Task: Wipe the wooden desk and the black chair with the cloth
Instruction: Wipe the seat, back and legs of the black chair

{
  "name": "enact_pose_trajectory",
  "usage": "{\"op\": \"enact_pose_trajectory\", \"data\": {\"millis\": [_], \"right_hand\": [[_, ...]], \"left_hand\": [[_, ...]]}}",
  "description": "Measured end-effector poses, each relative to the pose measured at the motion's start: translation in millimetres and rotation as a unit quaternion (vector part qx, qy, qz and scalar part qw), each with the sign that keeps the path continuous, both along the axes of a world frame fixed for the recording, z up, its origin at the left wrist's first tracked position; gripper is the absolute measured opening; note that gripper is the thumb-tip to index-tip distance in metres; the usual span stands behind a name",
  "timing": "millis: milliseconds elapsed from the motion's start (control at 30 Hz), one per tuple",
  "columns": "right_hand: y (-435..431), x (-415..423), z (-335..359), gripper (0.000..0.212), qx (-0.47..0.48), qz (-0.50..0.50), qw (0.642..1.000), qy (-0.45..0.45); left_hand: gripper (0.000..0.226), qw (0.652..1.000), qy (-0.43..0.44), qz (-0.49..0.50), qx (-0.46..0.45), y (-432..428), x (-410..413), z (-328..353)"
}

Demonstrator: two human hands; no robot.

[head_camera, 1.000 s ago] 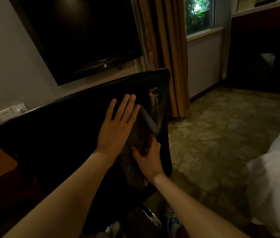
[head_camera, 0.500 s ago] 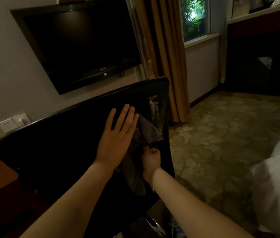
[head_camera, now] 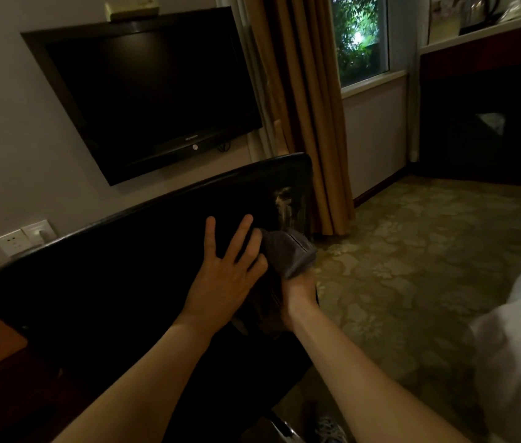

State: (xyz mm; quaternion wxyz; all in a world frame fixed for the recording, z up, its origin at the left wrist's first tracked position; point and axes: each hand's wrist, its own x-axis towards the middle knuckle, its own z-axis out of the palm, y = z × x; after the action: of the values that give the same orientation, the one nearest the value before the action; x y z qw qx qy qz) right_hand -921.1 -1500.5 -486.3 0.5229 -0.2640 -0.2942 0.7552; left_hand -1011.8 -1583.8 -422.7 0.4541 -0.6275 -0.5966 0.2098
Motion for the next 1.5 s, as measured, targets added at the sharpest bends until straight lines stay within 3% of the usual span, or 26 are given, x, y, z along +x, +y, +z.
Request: {"op": "enact_pose_trajectory", "data": {"millis": [100,200,300,333,500,567,667,900,1067,1167,1233,1333,1500], "right_hand": [[-3,10,6,0.031,0.067,-0.040,0.996,-0.046],[2,12,25,0.020,0.114,-0.090,0.989,-0.038],[11,4,35,0.073,0.218,-0.106,0.960,-0.140],[15,0,39,0.080,0.251,-0.130,0.944,-0.172],[24,-10,48,0.053,0.338,-0.193,0.898,-0.205],[32,-13,43,0.055,0.376,-0.196,0.869,-0.255],[45,-23,34,0.063,0.369,-0.192,0.844,-0.339],[53,-34,-3,0.085,0.280,-0.134,0.874,-0.373],[47,-45,-35,0.069,0.246,-0.121,0.908,-0.316],[47,-45,-28,0.061,0.280,-0.117,0.903,-0.305],[47,-41,-10,0.041,0.305,-0.113,0.898,-0.296],[43,-29,21,0.016,0.359,-0.129,0.877,-0.293],[36,-9,42,0.033,0.496,-0.157,0.813,-0.262]], "left_hand": [[0.057,0.999,0.027,-0.027,-0.020,4,3,-1],[0.070,0.999,0.006,-0.034,0.010,13,2,1],[0.081,0.997,-0.058,-0.025,0.044,16,-6,13],[0.083,0.997,-0.058,-0.019,0.044,17,-9,15],[0.079,0.997,-0.049,-0.025,0.046,18,-9,12],[0.073,0.997,-0.038,-0.027,0.058,19,-5,11],[0.072,0.997,-0.043,-0.023,0.067,22,-5,10],[0.073,0.998,-0.035,-0.009,0.044,26,-10,-3],[0.072,0.999,-0.047,-0.010,0.021,19,-15,-7],[0.073,0.998,-0.056,0.001,0.002,19,-15,-2],[0.075,0.999,-0.051,0.011,-0.003,19,-16,-1],[0.081,0.998,-0.037,0.047,-0.020,18,-16,1],[0.076,0.997,-0.057,0.039,-0.021,17,-19,2]]}}
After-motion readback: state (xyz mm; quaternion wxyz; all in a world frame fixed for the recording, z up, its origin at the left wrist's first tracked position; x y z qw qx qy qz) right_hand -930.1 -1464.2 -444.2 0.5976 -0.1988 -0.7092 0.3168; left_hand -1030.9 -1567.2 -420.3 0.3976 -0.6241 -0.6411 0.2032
